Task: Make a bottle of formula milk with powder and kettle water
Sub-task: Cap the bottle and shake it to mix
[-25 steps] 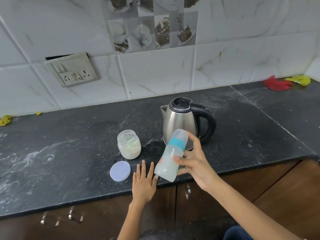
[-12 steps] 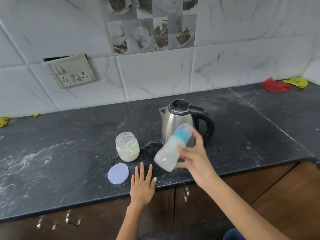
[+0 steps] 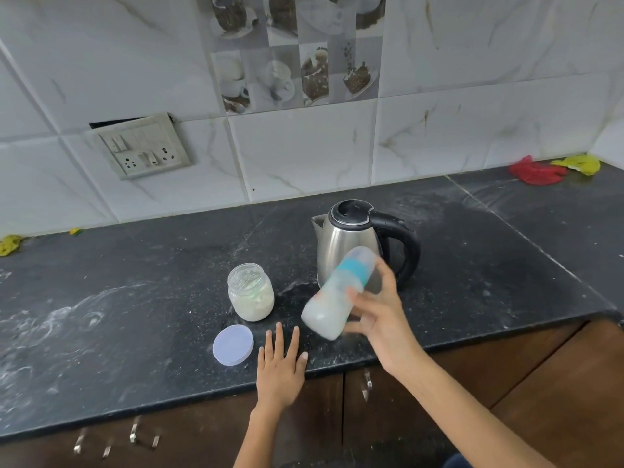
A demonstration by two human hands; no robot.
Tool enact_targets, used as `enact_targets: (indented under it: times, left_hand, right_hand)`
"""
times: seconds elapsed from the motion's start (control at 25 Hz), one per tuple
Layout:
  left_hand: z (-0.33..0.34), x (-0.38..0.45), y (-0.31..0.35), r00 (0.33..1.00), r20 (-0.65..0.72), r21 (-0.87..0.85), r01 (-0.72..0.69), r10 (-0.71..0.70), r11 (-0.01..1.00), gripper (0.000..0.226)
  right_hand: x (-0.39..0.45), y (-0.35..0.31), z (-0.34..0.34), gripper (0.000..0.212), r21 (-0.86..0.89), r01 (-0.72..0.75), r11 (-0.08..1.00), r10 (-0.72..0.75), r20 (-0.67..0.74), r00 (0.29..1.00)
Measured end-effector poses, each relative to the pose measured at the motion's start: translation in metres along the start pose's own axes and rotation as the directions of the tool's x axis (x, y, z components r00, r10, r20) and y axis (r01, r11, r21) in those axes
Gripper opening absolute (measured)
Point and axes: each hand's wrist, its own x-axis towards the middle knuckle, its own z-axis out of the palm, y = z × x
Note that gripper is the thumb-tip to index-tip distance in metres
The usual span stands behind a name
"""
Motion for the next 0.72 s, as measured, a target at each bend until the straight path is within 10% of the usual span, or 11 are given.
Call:
enact_targets:
  times: [0.4, 0.56, 0.72]
  left_hand:
    - [0.000, 0.000, 0.001, 1.000, 0.020, 0.037, 0.015, -0.015, 0.999, 0.086]
    - [-0.001, 0.001, 0.000, 1.000, 0.030, 0.044, 0.003, -0.005, 0.999, 0.064]
    - [0.003, 0.002, -0.001, 1.000, 0.014, 0.034, 0.008, -0.009, 0.999, 0.100]
  right_hand:
    - [0.001, -0.007, -0.001, 0.076, 0.088, 0.007, 0.996, 0.000, -0.076, 0.997]
    - [-0.013, 0.005, 0.005, 0.074, -0.140, -0.087, 0.986, 0.102, 0.105, 0.989]
    - [-0.004, -0.003, -0.006, 0.084, 0.171, -0.159, 0.972, 0.113, 0.250, 0.961]
